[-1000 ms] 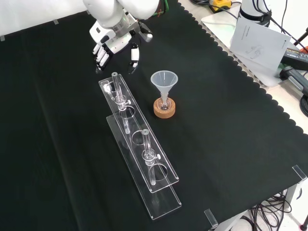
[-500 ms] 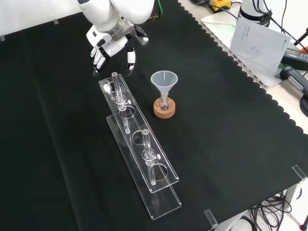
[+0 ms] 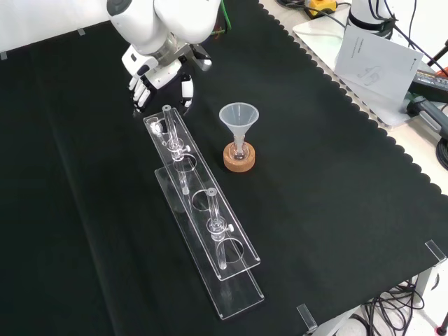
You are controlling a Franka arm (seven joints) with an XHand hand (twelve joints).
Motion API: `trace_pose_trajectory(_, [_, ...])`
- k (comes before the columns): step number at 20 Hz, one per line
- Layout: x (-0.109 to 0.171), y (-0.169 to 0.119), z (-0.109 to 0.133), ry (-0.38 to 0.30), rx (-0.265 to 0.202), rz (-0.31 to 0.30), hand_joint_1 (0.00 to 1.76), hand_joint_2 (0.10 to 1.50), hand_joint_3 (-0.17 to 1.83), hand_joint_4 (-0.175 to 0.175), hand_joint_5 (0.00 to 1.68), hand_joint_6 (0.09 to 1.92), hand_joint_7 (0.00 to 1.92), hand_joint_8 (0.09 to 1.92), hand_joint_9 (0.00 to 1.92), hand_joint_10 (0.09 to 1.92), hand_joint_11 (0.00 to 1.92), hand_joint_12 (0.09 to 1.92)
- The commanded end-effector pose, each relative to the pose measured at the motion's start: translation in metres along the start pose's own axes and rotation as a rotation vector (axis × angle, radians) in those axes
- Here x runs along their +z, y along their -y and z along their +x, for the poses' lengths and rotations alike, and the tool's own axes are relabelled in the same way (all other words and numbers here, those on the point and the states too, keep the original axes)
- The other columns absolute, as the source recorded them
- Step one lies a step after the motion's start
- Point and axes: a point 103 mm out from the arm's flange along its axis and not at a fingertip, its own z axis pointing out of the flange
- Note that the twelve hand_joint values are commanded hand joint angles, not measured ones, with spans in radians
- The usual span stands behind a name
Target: Pick up the weighing funnel.
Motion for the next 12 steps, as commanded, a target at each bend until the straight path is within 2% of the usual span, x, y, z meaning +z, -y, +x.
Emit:
trace_pose_trajectory(1, [0.007, -0.008, 0.000, -0.001, -0.012, 0.016, 0.85, 0.62, 0.53, -0.039, 0.59, 0.09, 0.37, 0.71, 0.63, 0.58, 0.41, 1.31])
trace_pose_trajectory(12, [0.016, -0.020, -0.001, 0.000, -0.013, 0.022, 0.85, 0.63, 0.53, -0.036, 0.60, 0.09, 0.38, 0.71, 0.63, 0.58, 0.41, 1.30])
